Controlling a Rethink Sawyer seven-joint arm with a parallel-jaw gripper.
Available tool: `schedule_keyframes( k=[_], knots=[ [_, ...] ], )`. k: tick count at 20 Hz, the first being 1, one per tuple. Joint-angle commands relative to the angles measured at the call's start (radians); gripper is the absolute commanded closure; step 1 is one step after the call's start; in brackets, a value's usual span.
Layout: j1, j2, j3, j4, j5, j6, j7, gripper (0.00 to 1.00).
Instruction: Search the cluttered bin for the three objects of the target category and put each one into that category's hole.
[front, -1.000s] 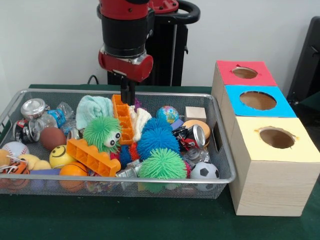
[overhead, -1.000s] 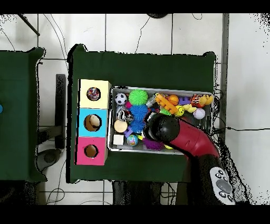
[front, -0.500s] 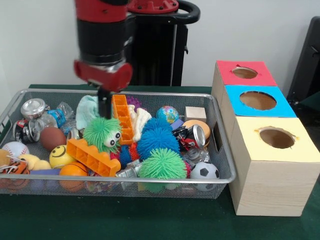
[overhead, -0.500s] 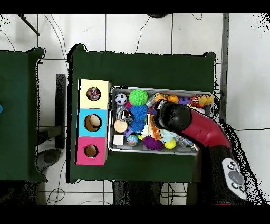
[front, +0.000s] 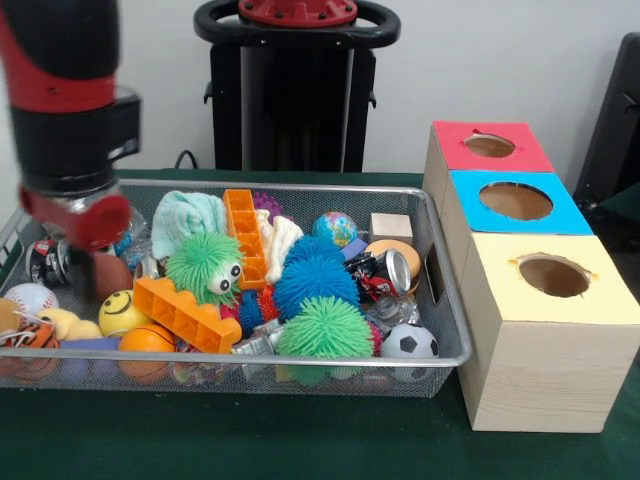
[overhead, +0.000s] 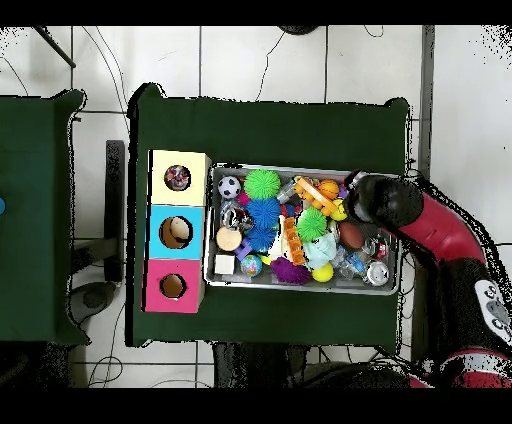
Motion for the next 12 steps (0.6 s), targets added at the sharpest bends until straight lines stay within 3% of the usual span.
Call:
schedule_keyframes(
  k=[1, 7, 12],
  knots=[
    [-0.037, 0.156, 0.092, -0.243, -0.121, 0.177, -0.208, 1.00],
    [-0.061, 0.193, 0.091, -0.277, -0.171, 0.279, -0.220, 1.00],
    [-0.062, 0.182, 0.082, -0.239, -0.184, 0.359, -0.184, 1.00]
  ],
)
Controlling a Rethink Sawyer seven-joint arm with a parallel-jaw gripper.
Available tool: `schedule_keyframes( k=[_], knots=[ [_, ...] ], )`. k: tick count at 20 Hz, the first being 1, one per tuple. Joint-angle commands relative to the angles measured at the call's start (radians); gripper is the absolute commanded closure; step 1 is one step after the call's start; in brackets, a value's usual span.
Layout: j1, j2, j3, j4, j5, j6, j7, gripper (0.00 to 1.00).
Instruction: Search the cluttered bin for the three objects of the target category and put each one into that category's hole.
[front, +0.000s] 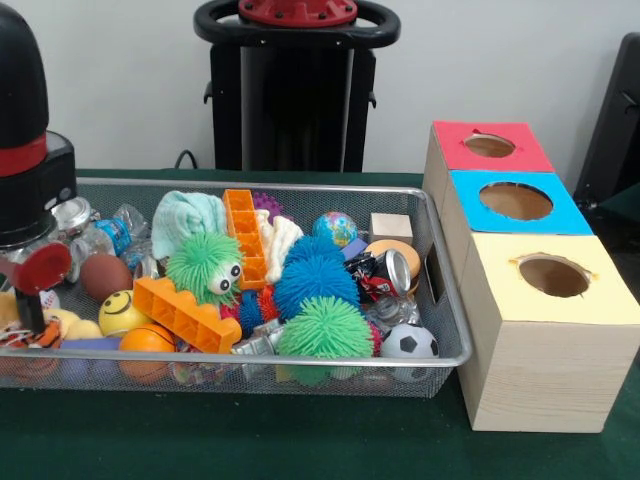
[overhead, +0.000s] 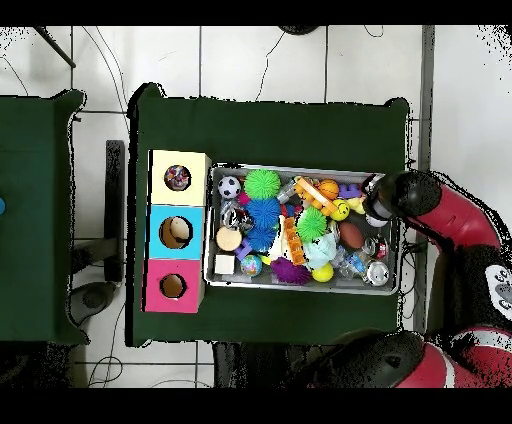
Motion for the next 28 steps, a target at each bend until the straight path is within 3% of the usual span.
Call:
schedule_keyframes(
  k=[1, 5, 10, 14, 20, 24, 28],
  knots=[
    [-0.011, 0.038, 0.077, -0.016, -0.067, 0.173, -0.177, 1.00],
    [-0.007, 0.012, 0.078, 0.031, -0.076, 0.181, -0.150, 1.00],
    [-0.008, 0.024, 0.077, 0.032, -0.095, 0.176, -0.149, 1.00],
    [-0.028, 0.077, 0.098, 0.024, -0.100, 0.100, -0.148, 1.00],
    [-0.059, 0.096, 0.143, 0.055, -0.123, -0.052, -0.135, 1.00],
    [-0.050, 0.052, 0.142, 0.065, -0.124, -0.010, -0.128, 1.00],
    [-0.059, 0.028, 0.173, 0.027, -0.099, 0.033, -0.144, 1.00]
  ],
)
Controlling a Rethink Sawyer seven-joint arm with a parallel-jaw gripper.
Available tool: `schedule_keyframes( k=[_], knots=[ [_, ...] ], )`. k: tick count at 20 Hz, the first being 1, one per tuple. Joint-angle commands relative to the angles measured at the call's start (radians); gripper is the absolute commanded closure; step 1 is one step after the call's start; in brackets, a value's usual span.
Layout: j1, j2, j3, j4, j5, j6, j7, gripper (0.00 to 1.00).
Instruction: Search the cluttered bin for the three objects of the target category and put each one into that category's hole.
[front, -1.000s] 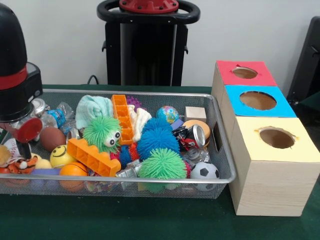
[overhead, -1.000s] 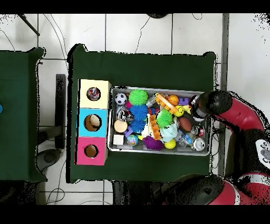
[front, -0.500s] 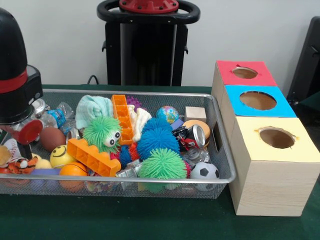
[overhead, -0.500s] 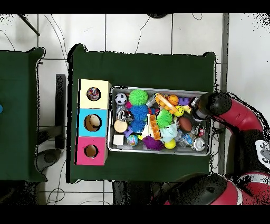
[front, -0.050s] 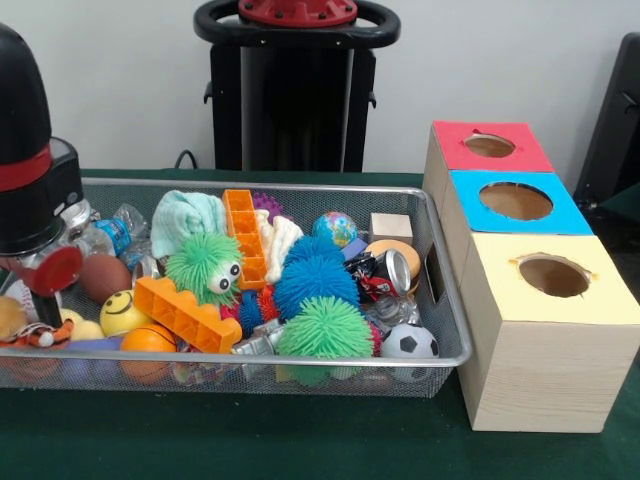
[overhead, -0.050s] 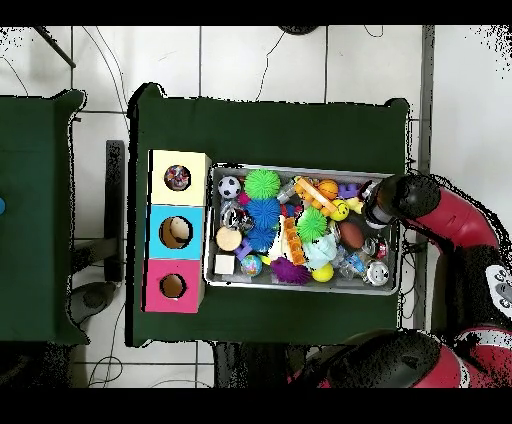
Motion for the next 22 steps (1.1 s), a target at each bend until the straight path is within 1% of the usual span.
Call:
schedule_keyframes(
  k=[1, 4, 6, 8, 9, 10, 11, 12, 13, 15, 16, 17, 18, 21, 22],
  knots=[
    [-0.024, 0.018, 0.127, 0.017, -0.043, -0.027, -0.151, 1.00],
    [-0.042, 0.073, 0.153, -0.019, -0.044, -0.050, -0.161, 1.00],
    [-0.043, 0.076, 0.148, -0.007, -0.044, -0.047, -0.142, 1.00],
    [-0.034, 0.071, 0.125, 0.017, -0.028, 0.007, -0.094, 1.00],
    [-0.021, 0.064, 0.101, 0.033, -0.012, 0.075, -0.055, 1.00],
    [-0.014, 0.058, 0.088, 0.047, -0.001, 0.122, -0.031, 1.00],
    [0.003, 0.050, 0.063, 0.067, 0.020, 0.203, 0.018, 1.00],
    [0.009, 0.039, 0.056, 0.091, 0.027, 0.207, 0.040, 1.00],
    [0.021, 0.001, 0.041, 0.155, 0.036, 0.189, 0.080, 1.00],
    [0.039, -0.042, 0.025, 0.245, 0.053, 0.143, 0.141, 1.00],
    [0.045, -0.050, 0.022, 0.268, 0.061, 0.131, 0.156, 1.00],
    [0.053, -0.055, 0.016, 0.297, 0.068, 0.097, 0.182, 1.00],
    [0.058, -0.054, 0.014, 0.309, 0.071, 0.077, 0.190, 1.00],
    [0.058, -0.019, 0.026, 0.349, 0.097, -0.013, 0.216, 1.00],
    [0.057, -0.010, 0.029, 0.359, 0.108, -0.026, 0.219, 1.00]
  ],
)
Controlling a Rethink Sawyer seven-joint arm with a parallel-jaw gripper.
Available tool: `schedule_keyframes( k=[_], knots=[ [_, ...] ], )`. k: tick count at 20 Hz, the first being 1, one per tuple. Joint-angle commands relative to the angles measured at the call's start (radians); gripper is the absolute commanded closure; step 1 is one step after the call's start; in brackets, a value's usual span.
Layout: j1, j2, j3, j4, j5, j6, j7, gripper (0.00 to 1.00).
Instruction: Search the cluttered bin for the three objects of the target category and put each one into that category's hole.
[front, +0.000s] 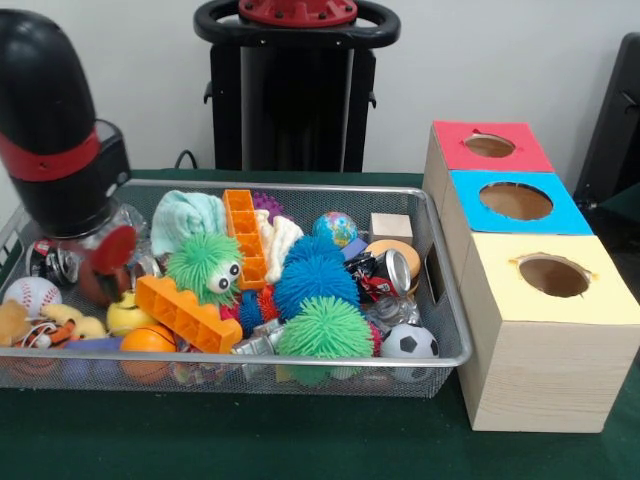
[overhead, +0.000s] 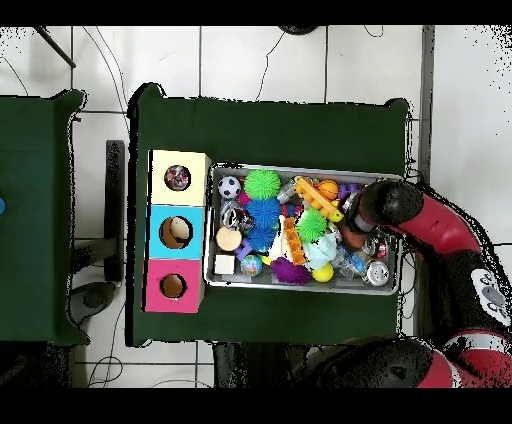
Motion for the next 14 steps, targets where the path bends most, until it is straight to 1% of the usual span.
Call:
schedule_keyframes(
  k=[1, 3, 7, 9, 12, 14],
  knots=[
    [0.023, 0.043, 0.037, 0.244, 0.064, -0.104, 0.230, 1.00],
    [0.025, 0.057, 0.049, 0.294, 0.094, -0.183, 0.267, 1.00],
    [0.052, 0.058, 0.056, 0.380, 0.157, -0.311, 0.334, 1.00],
    [0.077, 0.049, 0.046, 0.402, 0.183, -0.348, 0.360, 1.00],
    [0.136, 0.017, 0.003, 0.417, 0.215, -0.361, 0.385, 1.00],
    [0.179, -0.016, -0.034, 0.417, 0.236, -0.320, 0.393, 1.00]
  ],
)
